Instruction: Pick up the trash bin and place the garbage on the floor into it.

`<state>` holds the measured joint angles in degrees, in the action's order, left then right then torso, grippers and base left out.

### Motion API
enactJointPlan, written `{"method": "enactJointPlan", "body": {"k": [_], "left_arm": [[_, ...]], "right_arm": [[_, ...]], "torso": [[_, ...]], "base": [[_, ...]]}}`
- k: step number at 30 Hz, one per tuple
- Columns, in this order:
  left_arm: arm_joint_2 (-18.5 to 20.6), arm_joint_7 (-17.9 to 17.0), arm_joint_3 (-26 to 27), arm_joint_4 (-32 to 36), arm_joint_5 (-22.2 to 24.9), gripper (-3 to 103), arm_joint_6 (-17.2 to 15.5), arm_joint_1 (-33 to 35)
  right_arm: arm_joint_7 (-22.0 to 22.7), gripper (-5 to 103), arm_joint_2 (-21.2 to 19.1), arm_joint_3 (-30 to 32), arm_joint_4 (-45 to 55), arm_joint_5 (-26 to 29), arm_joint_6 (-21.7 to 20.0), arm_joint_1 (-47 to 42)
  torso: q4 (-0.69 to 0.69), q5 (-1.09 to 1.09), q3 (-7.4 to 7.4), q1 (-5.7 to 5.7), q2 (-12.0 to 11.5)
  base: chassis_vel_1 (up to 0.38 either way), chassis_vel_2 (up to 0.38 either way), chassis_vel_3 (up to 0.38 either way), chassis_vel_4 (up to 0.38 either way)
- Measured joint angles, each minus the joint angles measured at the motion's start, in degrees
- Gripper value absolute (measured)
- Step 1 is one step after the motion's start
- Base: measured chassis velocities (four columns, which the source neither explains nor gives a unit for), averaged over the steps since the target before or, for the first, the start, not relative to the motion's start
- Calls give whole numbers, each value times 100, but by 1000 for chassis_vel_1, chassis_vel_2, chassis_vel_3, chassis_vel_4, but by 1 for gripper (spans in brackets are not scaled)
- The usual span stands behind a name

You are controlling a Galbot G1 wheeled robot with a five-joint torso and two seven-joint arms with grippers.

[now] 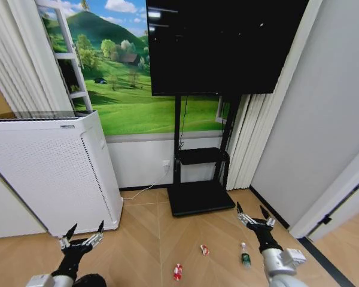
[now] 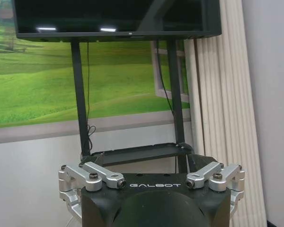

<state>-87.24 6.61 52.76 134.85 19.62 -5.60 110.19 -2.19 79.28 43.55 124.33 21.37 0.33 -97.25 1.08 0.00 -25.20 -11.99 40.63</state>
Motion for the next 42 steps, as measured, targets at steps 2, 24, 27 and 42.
{"method": "enactJointPlan", "body": {"k": [2, 24, 27, 42], "left_arm": [[-85, 5, -50, 18, -62, 100, 2, 20], [-152, 15, -73, 99, -58, 100, 39, 22], [-148, 14, -81, 90, -19, 100, 34, 6], [-149, 10, -69, 34, -72, 100, 58, -30]], "right_arm": [[-12, 100, -49, -7, 4, 8, -10, 11], [-90, 100, 4, -7, 47, -36, 116, -36], [-130, 100, -9, 11, 43, -43, 75, -22], [-138, 100, -24, 12, -18, -44, 226, -1]], "torso": [[0, 0, 41, 27, -68], [0, 1, 304, 217, -523], [0, 1, 357, 256, -614], [-1, 0, 551, 399, -950]], "base": [[0, 0, 0, 0], [50, 53, -45, -46], [-7, -23, 74, 59], [43, 35, 71, 62]]}}
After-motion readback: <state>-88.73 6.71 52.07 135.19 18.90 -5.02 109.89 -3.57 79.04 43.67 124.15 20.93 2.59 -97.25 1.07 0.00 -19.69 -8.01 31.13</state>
